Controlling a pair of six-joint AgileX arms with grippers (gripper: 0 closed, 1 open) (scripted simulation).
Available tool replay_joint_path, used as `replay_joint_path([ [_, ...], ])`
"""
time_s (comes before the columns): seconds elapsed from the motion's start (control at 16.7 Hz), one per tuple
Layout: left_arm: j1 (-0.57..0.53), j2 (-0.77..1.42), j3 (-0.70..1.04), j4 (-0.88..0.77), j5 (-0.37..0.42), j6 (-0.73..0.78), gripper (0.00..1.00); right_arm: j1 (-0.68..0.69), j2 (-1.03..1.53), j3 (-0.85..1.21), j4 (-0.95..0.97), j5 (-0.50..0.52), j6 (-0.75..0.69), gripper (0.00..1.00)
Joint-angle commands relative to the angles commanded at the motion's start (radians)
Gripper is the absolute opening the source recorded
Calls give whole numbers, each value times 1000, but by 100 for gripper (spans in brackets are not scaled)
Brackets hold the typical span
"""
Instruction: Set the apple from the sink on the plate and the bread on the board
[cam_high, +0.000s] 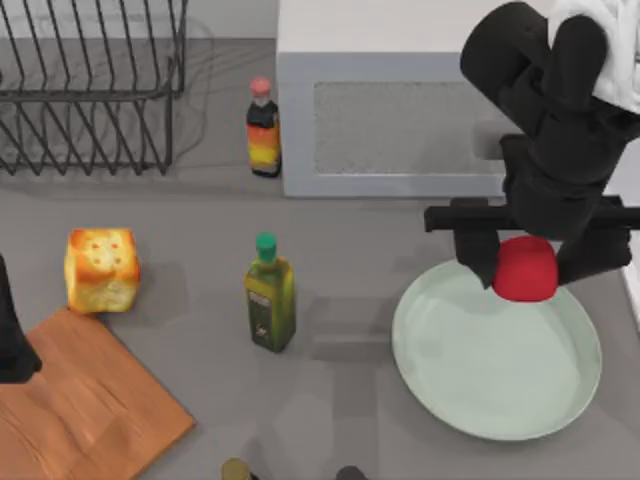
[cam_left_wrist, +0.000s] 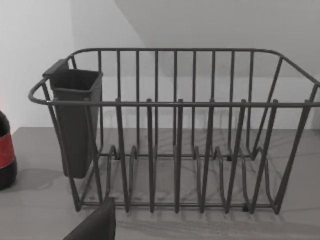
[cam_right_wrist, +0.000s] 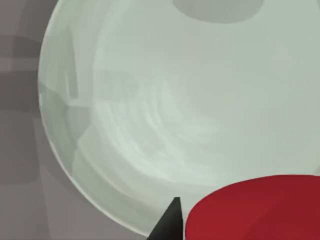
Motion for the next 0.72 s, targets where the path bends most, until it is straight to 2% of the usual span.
replay_joint_path([
  [0.48, 0, 0, 0, 0, 0, 0, 100, 0, 0, 0, 0, 0, 0, 98],
  [0.72, 0, 0, 0, 0, 0, 0, 100, 0, 0, 0, 0, 0, 0, 100],
])
